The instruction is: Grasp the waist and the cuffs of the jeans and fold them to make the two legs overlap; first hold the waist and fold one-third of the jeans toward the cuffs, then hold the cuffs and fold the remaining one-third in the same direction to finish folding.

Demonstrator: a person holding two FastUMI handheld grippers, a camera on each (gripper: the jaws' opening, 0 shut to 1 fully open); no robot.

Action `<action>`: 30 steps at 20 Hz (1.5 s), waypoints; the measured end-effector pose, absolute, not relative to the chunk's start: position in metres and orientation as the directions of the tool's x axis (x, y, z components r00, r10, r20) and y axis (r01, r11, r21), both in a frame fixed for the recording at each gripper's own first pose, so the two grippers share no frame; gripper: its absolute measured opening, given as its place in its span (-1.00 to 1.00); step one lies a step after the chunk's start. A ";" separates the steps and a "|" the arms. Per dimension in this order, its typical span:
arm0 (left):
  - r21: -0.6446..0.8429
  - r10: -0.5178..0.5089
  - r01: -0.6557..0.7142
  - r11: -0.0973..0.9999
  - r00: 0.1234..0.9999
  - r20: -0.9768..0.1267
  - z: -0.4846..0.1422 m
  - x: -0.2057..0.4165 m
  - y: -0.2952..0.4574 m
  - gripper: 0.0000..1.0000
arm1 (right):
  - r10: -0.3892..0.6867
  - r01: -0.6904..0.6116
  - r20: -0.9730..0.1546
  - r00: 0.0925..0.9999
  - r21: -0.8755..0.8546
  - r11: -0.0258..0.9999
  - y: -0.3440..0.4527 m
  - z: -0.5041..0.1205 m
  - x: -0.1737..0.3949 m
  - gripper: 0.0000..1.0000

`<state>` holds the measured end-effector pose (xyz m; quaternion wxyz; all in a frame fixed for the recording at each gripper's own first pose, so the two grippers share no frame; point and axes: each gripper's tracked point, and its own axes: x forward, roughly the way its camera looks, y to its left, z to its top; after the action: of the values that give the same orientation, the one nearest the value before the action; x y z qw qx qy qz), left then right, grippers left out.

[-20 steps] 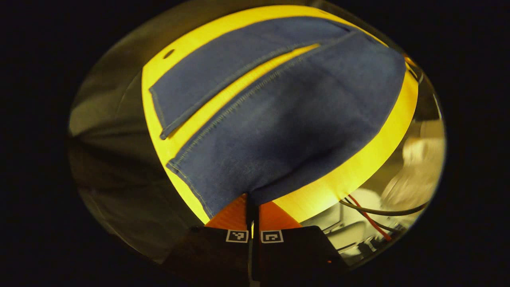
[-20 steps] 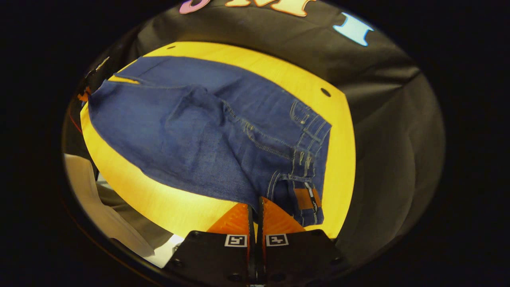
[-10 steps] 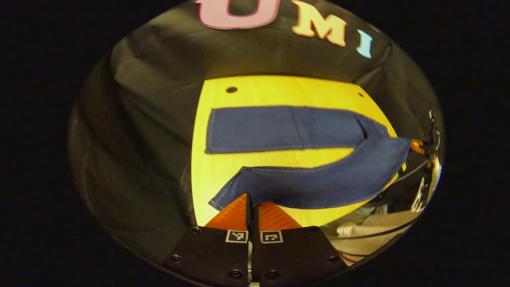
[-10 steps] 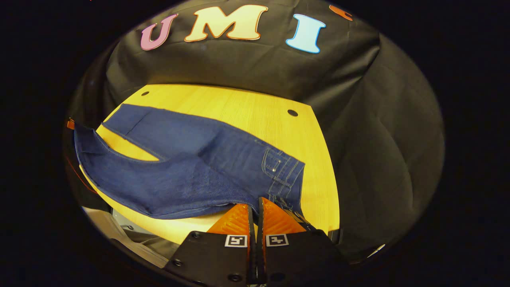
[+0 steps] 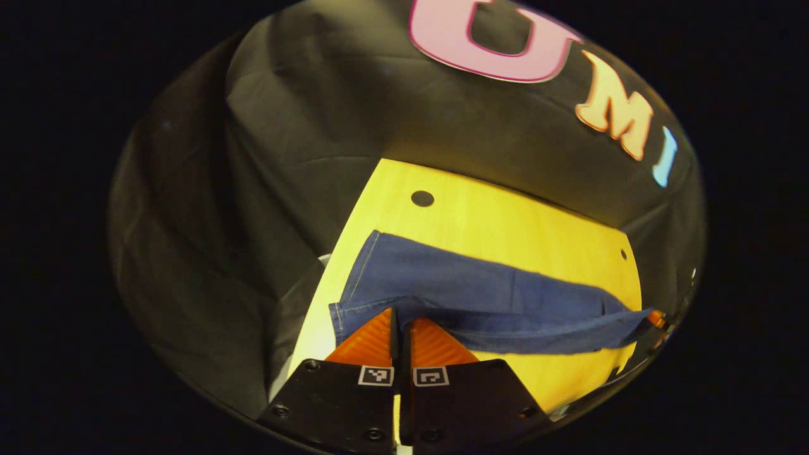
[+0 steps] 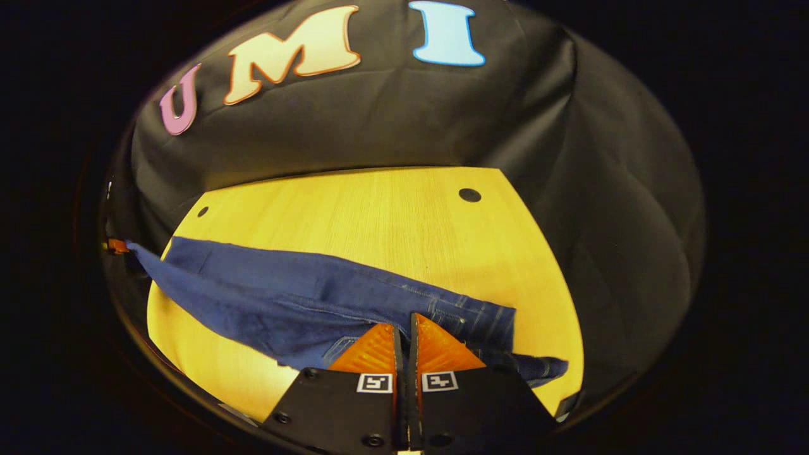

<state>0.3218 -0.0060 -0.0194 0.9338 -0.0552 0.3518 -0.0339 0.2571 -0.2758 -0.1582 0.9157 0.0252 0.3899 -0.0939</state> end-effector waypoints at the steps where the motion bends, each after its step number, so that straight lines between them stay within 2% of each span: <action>1: -0.154 -0.103 0.003 0.988 0.754 -0.649 -0.024 0.338 -0.012 -1.00 | -0.152 0.191 -0.730 0.666 -0.031 0.981 -0.280 -0.176 0.272 -1.00; 2: -0.164 -0.101 -0.010 0.986 0.754 -0.649 -0.030 0.354 -0.019 -1.00 | -0.153 0.187 -0.745 0.650 -0.039 0.982 -0.284 -0.193 0.282 -0.94; 4: -0.137 -0.064 -0.031 0.990 0.766 -0.639 -0.044 0.380 -0.023 -1.00 | -0.148 0.187 -0.767 0.625 -0.037 0.982 -0.286 -0.222 0.299 -1.00; 7: -0.072 -0.017 -0.040 0.997 0.756 -0.654 -0.076 0.420 -0.029 -1.00 | -0.144 0.206 -0.789 0.597 -0.023 0.978 -0.292 -0.256 0.316 -0.94; 12: 0.010 0.050 -0.059 0.998 0.726 -0.686 -0.108 0.449 -0.036 -1.00 | -0.105 0.192 -0.788 0.607 0.018 0.981 -0.295 -0.259 0.323 -0.89; 13: 0.020 0.062 -0.067 0.998 0.725 -0.686 -0.110 0.450 -0.037 -1.00 | -0.088 0.206 -0.786 0.612 0.051 0.977 -0.292 -0.255 0.323 -0.80; 14: 0.021 0.074 -0.081 0.996 0.728 -0.682 -0.109 0.451 -0.037 -1.00 | -0.070 0.225 -0.776 0.626 0.094 0.970 -0.290 -0.247 0.324 -0.63; 15: 0.010 0.082 -0.102 0.995 0.738 -0.669 -0.108 0.451 -0.037 -1.00 | -0.046 0.244 -0.759 0.649 0.151 0.958 -0.291 -0.236 0.324 -0.55; 17: -0.008 0.098 -0.135 0.991 0.759 -0.643 -0.100 0.446 -0.035 -0.89 | -0.054 0.308 -0.722 0.690 0.225 0.924 -0.302 -0.209 0.317 0.42; 18: -0.022 0.104 -0.150 0.988 0.773 -0.626 -0.090 0.445 -0.035 -0.54 | -0.066 0.326 -0.714 0.697 0.235 0.916 -0.311 -0.201 0.310 0.90; 22: -0.094 0.113 -0.186 0.978 0.852 -0.511 -0.047 0.432 -0.034 0.88 | -0.199 0.431 -0.718 0.667 0.153 0.890 -0.364 -0.197 0.253 0.94; 25: -0.107 0.086 -0.153 0.982 0.878 -0.471 -0.029 0.412 -0.038 0.90 | -0.238 0.509 -0.736 0.634 0.164 0.845 -0.381 -0.204 0.203 0.94; 30: -0.107 0.035 -0.095 0.990 0.886 -0.463 -0.030 0.395 -0.049 0.90 | -0.250 0.580 -0.766 0.592 0.190 0.792 -0.399 -0.236 0.163 0.94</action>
<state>0.3955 -0.0494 -0.0304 0.9690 -0.0632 0.2366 0.0334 0.1634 -0.3987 -0.2359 0.8658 0.2154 0.3828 -0.2395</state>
